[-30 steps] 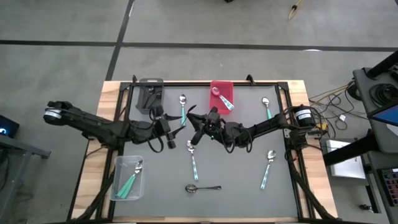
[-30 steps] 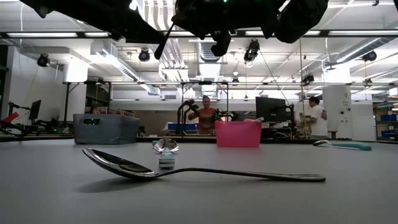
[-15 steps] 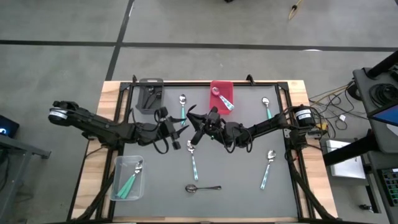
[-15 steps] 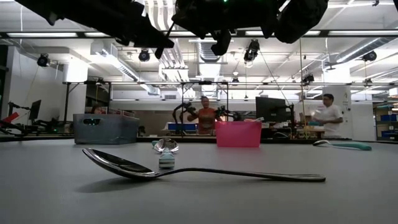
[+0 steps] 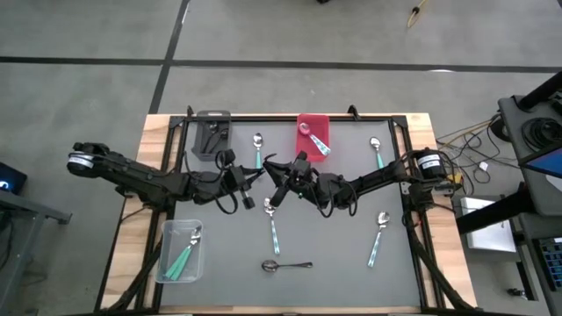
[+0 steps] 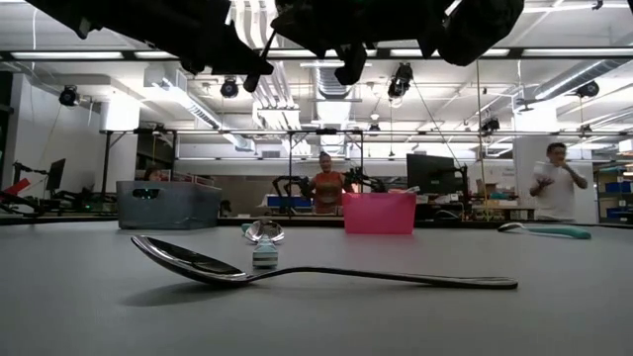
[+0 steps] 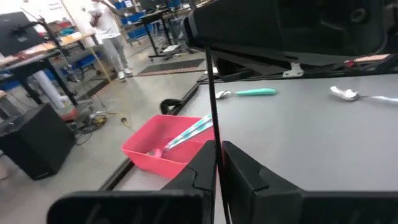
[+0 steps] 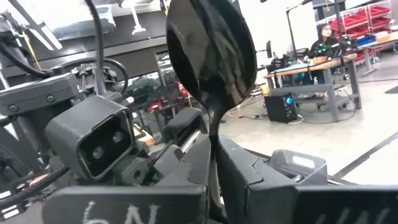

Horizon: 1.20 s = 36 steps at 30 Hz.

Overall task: Sort silverware by color (type)
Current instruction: Put the black spoon into the black bin

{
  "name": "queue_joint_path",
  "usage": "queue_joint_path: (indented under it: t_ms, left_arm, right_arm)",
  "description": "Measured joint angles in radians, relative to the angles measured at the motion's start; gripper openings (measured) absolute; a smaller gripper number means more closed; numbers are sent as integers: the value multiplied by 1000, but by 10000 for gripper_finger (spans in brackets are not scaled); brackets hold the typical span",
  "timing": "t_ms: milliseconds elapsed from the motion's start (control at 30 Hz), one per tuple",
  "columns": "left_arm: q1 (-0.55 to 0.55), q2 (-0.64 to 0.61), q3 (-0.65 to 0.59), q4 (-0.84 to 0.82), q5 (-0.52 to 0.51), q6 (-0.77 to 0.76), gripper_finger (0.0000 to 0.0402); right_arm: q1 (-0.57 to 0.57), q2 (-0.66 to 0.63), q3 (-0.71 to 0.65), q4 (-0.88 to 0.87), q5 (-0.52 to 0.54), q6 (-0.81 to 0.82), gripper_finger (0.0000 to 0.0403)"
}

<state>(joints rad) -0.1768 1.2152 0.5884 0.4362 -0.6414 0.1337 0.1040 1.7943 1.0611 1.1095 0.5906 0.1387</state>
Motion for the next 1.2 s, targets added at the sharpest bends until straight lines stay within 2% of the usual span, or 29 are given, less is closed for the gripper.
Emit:
queue_joint_path:
  t_ms: [267, 500, 967, 1100, 1200]
  left_arm:
    - [-2, -10, -6, -14, 192, -119, 0]
    - [-4, -49, -33, -10, 296, -203, 1]
    - [-6, -256, -198, 16, 296, -318, 0]
    - [-6, -303, -244, 47, 296, -327, 0]
    - [-6, -327, -275, 61, 294, -327, 0]
  right_arm:
    - [0, 1, 0, -64, -131, 8, 66]
    - [14, 1, 0, -111, -153, -27, 109]
    - [22, -8, 0, -135, -152, -38, 137]
    - [22, -8, 0, -135, -153, -47, 126]
    - [22, -8, 0, -135, -153, -47, 104]
